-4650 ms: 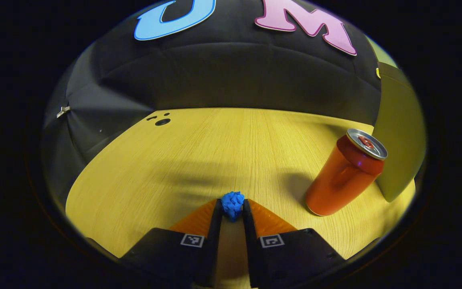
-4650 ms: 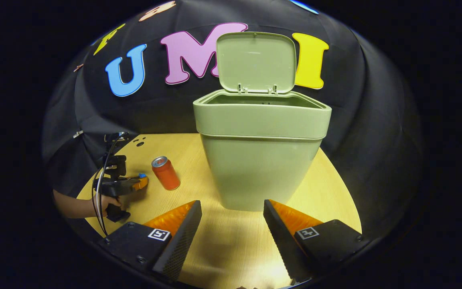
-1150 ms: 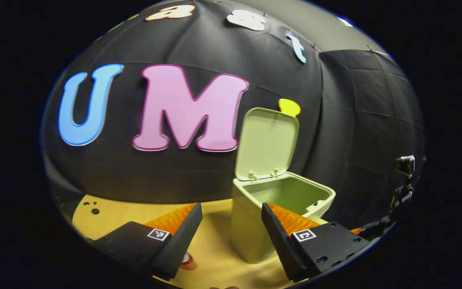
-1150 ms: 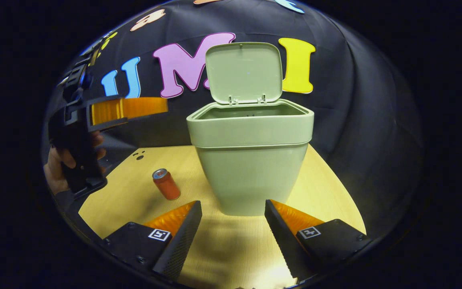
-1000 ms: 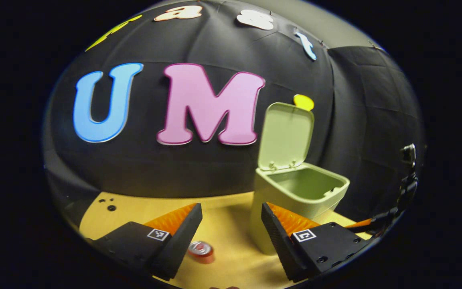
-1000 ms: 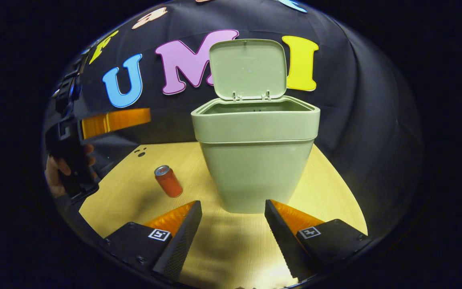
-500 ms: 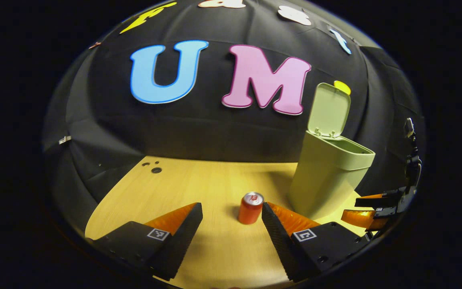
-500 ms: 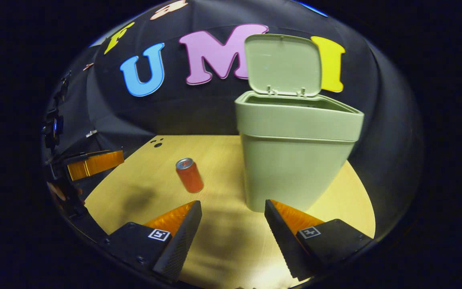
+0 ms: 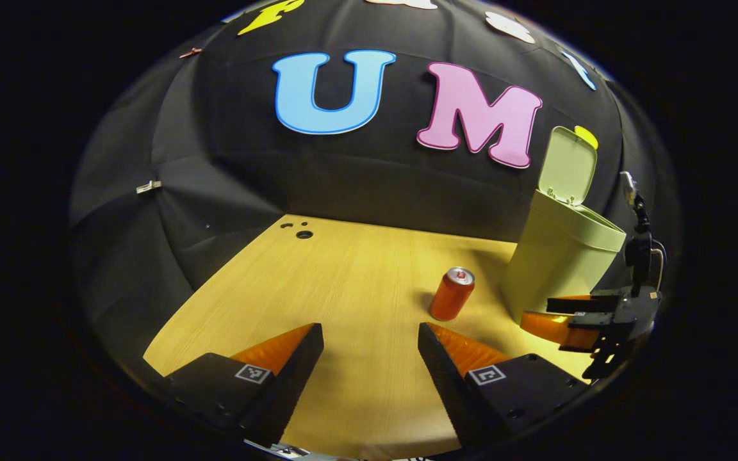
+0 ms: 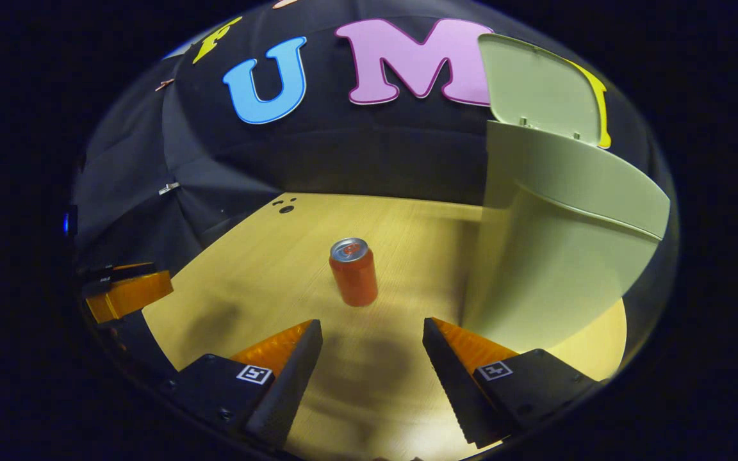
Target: Press the lid of the desktop garbage bin to open it, pick up the crumpled paper on the desktop and throw it into the bin, then pick up the pop can on the desktop and drop it into the bin, and finally close the garbage bin lid.
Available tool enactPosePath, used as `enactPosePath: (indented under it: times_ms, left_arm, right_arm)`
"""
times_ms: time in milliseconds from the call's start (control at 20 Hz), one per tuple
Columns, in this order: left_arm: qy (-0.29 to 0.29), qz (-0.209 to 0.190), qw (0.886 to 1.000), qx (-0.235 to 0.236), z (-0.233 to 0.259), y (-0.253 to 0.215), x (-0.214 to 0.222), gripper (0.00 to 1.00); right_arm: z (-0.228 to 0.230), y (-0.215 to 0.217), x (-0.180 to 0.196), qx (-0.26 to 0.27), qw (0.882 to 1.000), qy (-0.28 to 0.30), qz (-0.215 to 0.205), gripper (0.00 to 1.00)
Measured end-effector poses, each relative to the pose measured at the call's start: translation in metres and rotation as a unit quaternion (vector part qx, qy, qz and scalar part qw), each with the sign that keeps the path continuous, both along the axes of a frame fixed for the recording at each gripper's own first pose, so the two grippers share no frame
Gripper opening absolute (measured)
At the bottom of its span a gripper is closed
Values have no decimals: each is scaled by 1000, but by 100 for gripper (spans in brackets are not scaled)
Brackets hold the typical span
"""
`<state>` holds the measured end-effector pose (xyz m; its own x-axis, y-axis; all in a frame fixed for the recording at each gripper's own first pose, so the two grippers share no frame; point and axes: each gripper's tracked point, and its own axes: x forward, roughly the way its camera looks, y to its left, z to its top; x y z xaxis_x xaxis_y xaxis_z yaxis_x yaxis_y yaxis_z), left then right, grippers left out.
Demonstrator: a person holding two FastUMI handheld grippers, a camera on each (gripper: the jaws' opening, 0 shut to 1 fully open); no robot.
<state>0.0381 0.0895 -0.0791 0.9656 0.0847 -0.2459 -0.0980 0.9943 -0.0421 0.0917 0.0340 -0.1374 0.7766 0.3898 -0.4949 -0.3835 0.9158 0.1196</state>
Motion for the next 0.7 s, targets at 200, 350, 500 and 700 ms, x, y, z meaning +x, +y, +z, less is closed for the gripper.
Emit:
enactPosePath:
  times_ms: [200, 350, 500, 700]
  left_arm:
    - [16, 22, 1000, -7, -12, 8, -15, 96]
    - [24, 39, 999, -9, -19, 14, -21, 96]
    - [30, 57, 998, -13, -23, 23, -27, 96]
    - [39, 76, 996, -11, -28, 31, -31, 96]
  right_arm:
    - [-12, 7, 11, -17, 1000, 8, 15, 99]
    - [-22, 13, 18, -27, 999, 16, 27, 99]
    - [-26, 17, 25, -34, 999, 19, 34, 99]
    - [-34, 24, 35, -35, 998, 23, 35, 99]
